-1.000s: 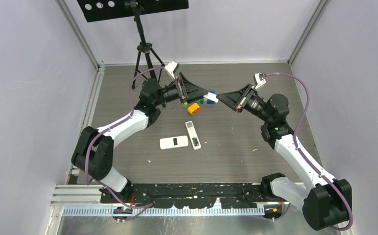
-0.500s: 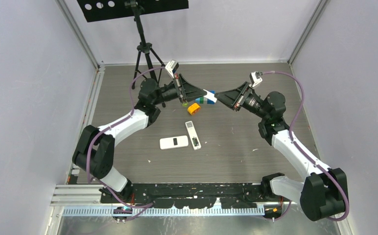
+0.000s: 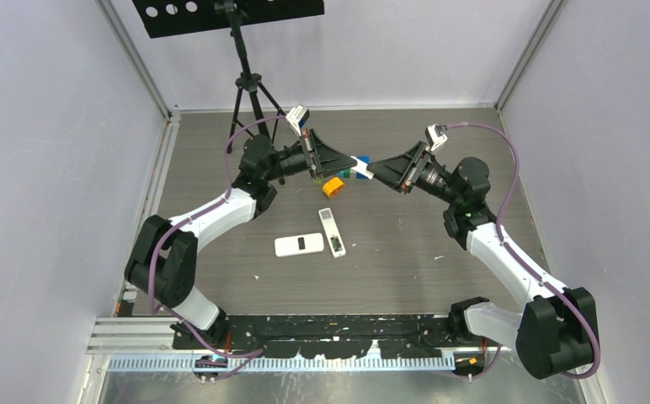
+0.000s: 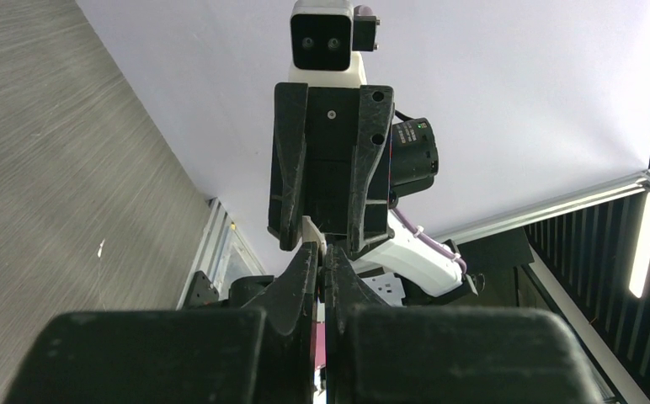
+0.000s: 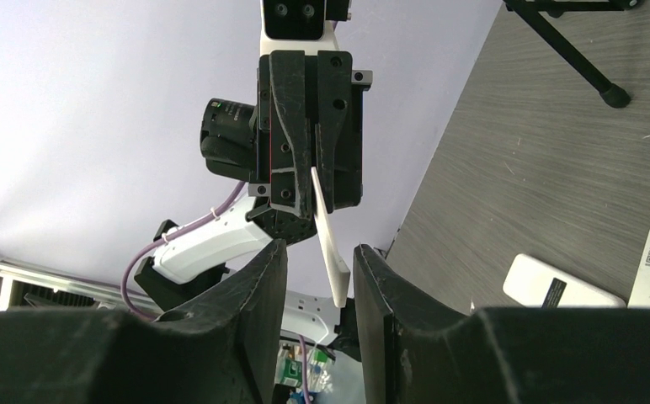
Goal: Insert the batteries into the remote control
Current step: Pick up the battery cover at the center of the board.
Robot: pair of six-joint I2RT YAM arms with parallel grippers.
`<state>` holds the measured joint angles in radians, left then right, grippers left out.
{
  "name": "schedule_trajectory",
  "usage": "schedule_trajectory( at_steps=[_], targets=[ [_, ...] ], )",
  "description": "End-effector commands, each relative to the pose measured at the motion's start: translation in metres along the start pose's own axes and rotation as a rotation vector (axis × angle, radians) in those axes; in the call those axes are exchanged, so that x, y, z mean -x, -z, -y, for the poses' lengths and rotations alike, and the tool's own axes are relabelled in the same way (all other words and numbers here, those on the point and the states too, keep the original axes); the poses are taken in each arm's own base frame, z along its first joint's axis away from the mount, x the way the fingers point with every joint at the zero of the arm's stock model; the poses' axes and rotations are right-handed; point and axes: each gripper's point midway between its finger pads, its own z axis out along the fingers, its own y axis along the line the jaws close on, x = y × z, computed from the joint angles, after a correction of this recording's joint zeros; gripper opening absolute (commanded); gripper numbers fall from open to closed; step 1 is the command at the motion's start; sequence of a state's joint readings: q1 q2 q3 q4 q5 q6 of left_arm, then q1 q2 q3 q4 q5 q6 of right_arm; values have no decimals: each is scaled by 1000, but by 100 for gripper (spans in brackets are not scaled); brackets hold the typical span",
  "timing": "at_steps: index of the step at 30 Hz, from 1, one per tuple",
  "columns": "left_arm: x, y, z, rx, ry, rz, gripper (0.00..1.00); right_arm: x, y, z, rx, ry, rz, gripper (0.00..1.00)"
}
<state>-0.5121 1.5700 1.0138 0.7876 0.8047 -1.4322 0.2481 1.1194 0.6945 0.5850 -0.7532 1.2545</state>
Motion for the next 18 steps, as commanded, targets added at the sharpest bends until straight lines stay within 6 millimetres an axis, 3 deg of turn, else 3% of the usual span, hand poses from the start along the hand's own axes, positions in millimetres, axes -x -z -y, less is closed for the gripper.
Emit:
schedule_trajectory(
  at_steps=[1,6,7,11,12,15,18],
  targets=[
    [9,-1,18,-34,-52,21,0,-7,4,-16,56,59,-33,37],
    [9,-1,17,-29,-51,25,0,-5,3,-14,48,53,-19,3],
    [8,-1,15,-23,-52,23,5,-4,2,-12,39,50,-10,1],
    [9,8,-6,53,-93,49,47,1,1,13,-80,37,22,0],
    [10,13,-18,99,-112,63,53,0,2,24,-129,33,15,0],
    [14,42,-86,396,-189,119,67,-17,7,63,-290,51,-48,0],
    [14,80,-149,706,-278,117,76,-58,12,106,-450,96,-199,0]
  ],
)
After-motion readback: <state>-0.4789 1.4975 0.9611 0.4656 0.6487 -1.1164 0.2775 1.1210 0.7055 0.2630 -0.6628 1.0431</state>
